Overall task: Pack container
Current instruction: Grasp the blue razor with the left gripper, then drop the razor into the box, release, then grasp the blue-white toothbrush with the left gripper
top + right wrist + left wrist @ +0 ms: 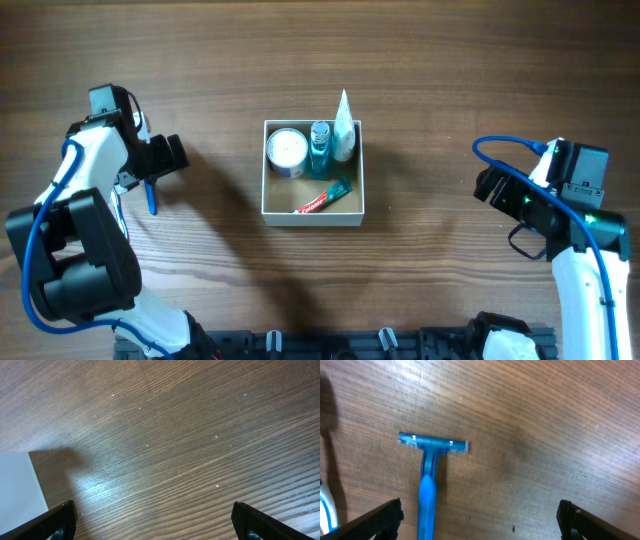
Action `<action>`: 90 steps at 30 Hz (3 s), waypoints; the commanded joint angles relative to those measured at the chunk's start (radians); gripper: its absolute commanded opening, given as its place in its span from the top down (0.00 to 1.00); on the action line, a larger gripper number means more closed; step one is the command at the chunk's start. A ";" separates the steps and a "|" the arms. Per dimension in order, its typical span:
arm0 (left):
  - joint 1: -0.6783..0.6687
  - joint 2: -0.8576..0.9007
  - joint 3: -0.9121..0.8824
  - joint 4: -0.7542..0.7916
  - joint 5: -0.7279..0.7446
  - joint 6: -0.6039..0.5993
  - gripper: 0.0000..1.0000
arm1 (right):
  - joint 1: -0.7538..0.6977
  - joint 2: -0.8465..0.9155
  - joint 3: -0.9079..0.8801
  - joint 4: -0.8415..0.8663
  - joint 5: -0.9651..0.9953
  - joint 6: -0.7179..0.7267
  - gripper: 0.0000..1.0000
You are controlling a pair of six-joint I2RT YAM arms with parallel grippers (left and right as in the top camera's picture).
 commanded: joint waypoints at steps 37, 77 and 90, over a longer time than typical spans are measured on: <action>-0.478 -0.503 0.066 -0.097 0.164 0.550 0.96 | -0.003 0.005 0.000 0.006 -0.015 -0.018 0.00; -0.904 -0.410 0.090 -0.208 -0.134 0.611 0.00 | -0.003 0.005 0.000 0.006 -0.015 -0.018 0.00; 0.098 -0.429 0.068 -0.166 -0.164 0.079 0.00 | -0.003 0.006 0.000 0.007 -0.016 -0.018 0.00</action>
